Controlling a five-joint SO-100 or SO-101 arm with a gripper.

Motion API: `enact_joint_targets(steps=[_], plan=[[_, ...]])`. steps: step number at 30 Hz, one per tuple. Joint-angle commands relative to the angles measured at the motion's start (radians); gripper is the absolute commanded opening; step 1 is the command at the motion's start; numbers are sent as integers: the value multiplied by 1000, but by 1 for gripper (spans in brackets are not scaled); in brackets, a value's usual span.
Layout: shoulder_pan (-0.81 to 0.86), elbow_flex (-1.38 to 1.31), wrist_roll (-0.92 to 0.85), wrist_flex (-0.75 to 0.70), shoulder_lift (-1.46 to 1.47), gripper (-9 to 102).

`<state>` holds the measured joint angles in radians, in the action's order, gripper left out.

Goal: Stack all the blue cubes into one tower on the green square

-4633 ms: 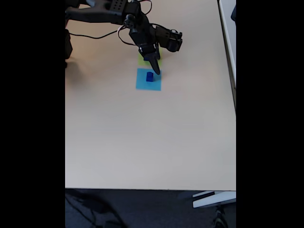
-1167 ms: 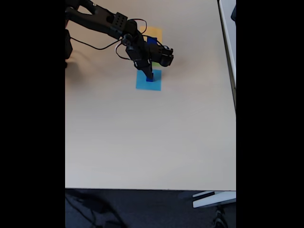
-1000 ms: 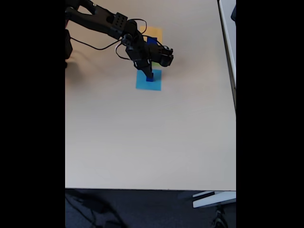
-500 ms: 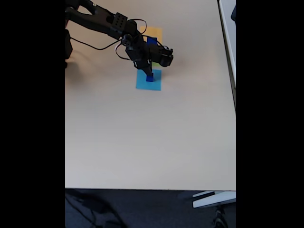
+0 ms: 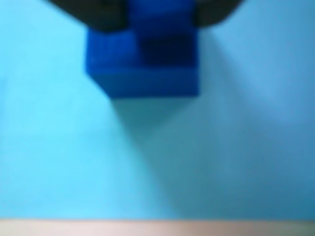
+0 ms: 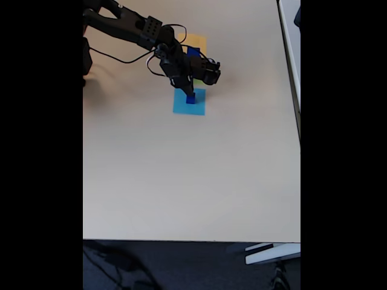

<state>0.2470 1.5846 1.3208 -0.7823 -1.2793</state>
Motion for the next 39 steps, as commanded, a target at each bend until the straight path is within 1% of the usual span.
enact_joint_targets(steps=[1, 4, 11, 21, 30, 33, 39], plan=[[5, -6, 2, 17, -107, 0], [3, -15, -6, 3, -127, 0], [3, -104, -11, -112, -158, 0], [-3, -199, 5, -206, -186, 0], [-38, -491, 28, -454, -144, 0], [-63, -543, 41, -469, -143, 0], [-164, -574, 149, -468, -187, 0]])
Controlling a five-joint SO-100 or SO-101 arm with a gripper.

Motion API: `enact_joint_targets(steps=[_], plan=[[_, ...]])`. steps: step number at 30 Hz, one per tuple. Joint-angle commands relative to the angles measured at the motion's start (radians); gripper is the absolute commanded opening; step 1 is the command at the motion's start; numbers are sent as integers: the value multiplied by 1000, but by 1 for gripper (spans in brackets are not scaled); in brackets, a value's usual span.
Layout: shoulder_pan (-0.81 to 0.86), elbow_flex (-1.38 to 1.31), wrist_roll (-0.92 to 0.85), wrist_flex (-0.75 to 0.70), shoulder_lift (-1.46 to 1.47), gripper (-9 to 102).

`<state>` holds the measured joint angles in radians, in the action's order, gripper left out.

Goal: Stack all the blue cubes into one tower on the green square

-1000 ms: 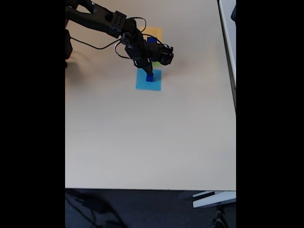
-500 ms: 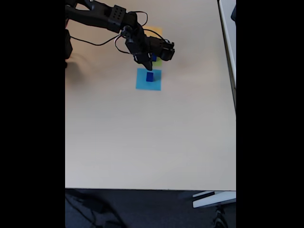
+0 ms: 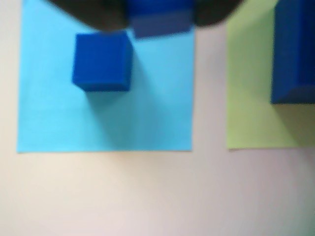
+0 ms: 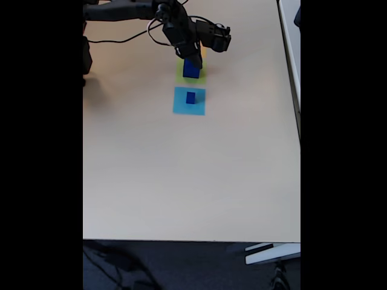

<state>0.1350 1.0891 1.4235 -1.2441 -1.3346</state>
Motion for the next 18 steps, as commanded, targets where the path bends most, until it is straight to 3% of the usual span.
enact_joint_targets(steps=[1, 18], plan=[[-71, -78, 71, -6, -143, 0], [-385, -48, 491, -17, -66, 0]])
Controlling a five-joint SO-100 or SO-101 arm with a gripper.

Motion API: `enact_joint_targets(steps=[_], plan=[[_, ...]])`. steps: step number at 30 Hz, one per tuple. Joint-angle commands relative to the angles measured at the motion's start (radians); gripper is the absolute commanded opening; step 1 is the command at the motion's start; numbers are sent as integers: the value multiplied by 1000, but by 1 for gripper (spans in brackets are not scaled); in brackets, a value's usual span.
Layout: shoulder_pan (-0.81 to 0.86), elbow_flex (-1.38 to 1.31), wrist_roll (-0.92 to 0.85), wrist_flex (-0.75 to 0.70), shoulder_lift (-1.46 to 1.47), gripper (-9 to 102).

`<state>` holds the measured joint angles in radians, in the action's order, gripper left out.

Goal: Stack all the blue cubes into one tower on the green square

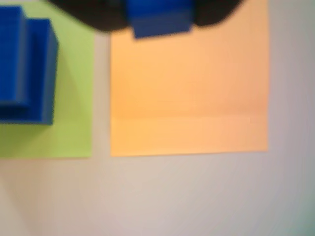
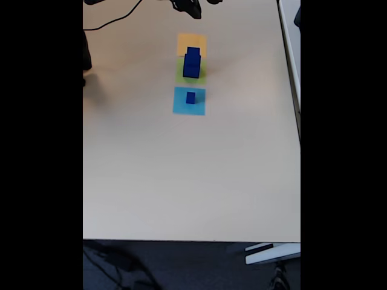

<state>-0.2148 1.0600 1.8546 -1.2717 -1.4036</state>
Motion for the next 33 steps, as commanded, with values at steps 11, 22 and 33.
enact_joint_targets(steps=[11, 22, 33], plan=[[-95, -14, 130, 100, 202, 0], [-94, -107, 114, 118, 374, 0], [-104, -213, 123, 120, 497, 0]])
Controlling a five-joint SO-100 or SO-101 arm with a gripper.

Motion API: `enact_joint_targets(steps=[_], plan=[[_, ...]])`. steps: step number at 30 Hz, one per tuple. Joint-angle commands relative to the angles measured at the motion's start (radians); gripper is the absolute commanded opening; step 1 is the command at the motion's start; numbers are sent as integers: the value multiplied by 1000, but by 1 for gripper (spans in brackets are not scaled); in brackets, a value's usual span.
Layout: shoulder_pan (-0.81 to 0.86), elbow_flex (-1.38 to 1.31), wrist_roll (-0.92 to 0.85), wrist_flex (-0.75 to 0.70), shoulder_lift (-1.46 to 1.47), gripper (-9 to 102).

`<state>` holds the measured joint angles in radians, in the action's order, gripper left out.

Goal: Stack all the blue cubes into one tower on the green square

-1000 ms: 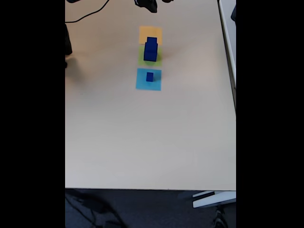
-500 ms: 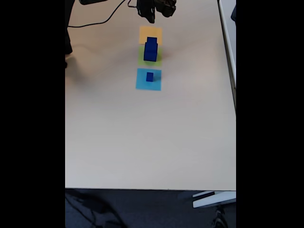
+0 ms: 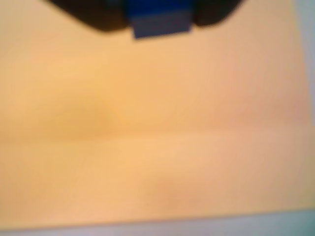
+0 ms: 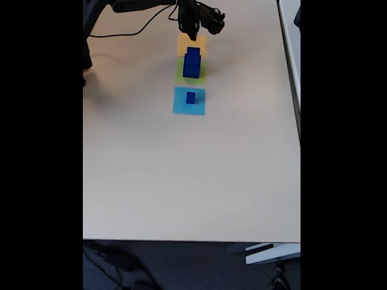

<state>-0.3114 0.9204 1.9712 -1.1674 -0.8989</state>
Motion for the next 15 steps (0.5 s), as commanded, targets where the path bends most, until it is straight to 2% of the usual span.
enact_joint_targets(steps=[1, 15], plan=[[-9, -80, 11, 15, 0, 0], [6, -97, -3, 17, 35, 0]])
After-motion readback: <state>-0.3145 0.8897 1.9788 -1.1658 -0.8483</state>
